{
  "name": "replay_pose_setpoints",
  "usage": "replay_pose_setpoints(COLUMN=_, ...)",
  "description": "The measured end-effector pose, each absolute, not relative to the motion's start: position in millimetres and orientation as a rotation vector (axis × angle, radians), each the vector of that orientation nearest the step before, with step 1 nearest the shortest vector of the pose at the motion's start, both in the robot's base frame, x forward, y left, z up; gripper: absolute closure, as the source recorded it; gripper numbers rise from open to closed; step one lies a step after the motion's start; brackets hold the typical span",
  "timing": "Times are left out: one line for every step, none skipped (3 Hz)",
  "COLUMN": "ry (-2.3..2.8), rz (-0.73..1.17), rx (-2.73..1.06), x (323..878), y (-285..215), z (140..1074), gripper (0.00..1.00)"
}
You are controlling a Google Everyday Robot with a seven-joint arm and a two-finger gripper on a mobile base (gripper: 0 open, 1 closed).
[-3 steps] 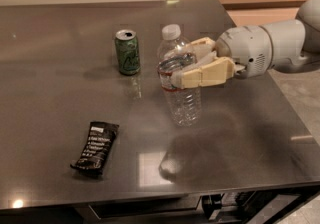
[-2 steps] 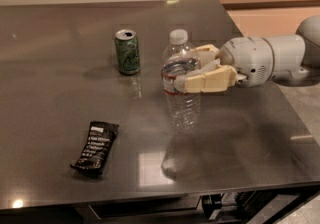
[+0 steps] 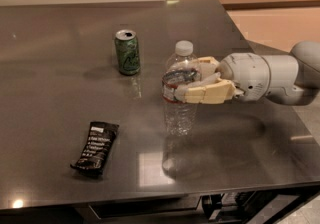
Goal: Place water bottle upright
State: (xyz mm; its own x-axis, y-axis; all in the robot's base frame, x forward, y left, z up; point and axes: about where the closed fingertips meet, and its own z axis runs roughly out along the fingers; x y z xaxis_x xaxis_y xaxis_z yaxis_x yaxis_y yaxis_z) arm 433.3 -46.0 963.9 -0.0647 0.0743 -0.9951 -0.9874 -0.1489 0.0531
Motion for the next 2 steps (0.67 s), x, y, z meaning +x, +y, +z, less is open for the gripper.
replay_pose_setpoints(ry=1.074, rz=1.424, rx=-1.203, x=430.6, y=-46.6, z=955.8, gripper=1.00)
replay_pose_setpoints(ry=1.036, rz=1.440, rx=-1.195, x=427.8, y=-46.8, z=948.7, gripper=1.00)
